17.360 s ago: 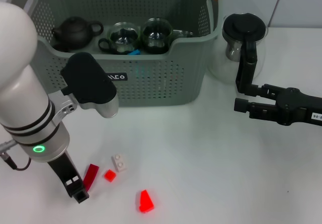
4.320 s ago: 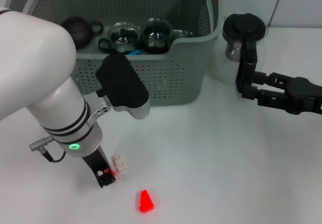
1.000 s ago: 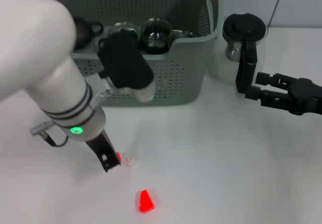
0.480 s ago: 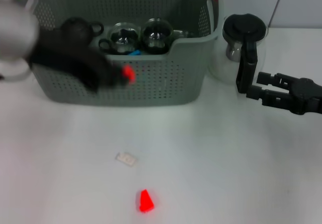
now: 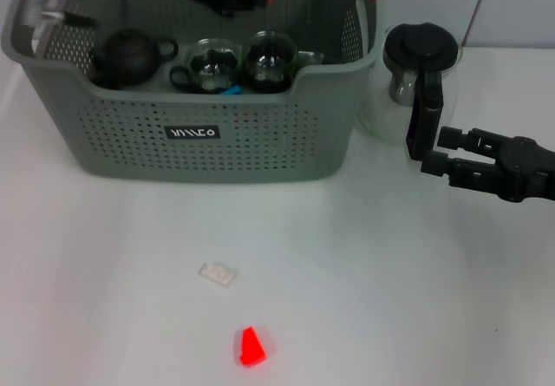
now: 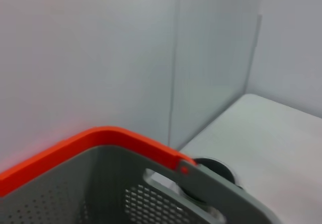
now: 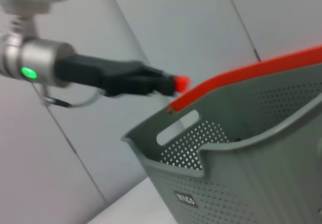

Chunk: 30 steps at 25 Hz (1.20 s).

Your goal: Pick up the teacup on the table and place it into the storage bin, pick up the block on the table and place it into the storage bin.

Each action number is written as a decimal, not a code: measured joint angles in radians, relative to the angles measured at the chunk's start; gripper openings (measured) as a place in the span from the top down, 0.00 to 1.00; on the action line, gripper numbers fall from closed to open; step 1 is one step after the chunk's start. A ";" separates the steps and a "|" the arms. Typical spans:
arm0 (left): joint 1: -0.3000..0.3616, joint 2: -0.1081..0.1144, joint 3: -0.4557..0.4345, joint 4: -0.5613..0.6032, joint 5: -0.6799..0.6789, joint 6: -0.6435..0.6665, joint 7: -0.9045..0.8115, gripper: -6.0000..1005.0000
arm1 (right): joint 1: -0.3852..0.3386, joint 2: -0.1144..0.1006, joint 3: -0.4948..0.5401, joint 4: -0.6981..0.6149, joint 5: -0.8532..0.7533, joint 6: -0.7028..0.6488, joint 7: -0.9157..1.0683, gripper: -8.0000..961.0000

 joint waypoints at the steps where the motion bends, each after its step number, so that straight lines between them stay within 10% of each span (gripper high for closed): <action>1: -0.012 -0.001 0.016 -0.049 0.022 -0.053 -0.001 0.75 | 0.000 0.000 0.002 0.000 0.000 -0.002 0.000 0.08; 17: -0.188 -0.011 0.167 -0.487 0.415 -0.426 -0.090 0.72 | -0.004 0.000 0.002 0.000 0.005 -0.005 -0.001 0.08; 30: -0.166 -0.020 0.163 -0.393 0.400 -0.385 -0.145 0.70 | -0.006 -0.001 0.002 0.000 0.005 -0.001 -0.003 0.08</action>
